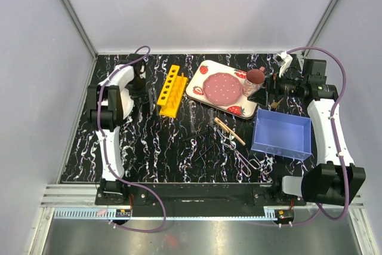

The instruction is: Organize the chemistry lab equipment

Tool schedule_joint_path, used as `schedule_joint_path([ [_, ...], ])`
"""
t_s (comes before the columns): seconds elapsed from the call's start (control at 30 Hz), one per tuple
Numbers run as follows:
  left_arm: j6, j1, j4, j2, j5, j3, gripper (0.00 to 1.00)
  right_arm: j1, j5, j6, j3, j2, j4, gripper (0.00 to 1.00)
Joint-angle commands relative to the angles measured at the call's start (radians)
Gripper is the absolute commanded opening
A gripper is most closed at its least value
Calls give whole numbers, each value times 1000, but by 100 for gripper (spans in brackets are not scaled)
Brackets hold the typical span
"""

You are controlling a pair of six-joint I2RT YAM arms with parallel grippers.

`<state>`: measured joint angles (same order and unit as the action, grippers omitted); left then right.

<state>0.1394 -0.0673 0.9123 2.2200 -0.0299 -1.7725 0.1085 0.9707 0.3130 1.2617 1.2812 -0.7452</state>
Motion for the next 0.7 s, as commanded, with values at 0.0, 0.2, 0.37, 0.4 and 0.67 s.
schedule_joint_path([
  [0.0,6,0,-58,-112,24,12,20,-7,16,14,-1,-28,26,100],
  [0.2,8,1,-98,-216,82,68,19,-7,28,14,7,-29,17,100],
  [0.37,19,1,-148,-356,119,162,18,-16,51,21,30,-20,-11,100],
  [0.4,28,1,-159,-385,127,195,18,-21,49,27,37,-14,-20,100],
  [0.67,133,-5,-346,-692,317,409,18,-199,32,120,175,58,-157,100],
])
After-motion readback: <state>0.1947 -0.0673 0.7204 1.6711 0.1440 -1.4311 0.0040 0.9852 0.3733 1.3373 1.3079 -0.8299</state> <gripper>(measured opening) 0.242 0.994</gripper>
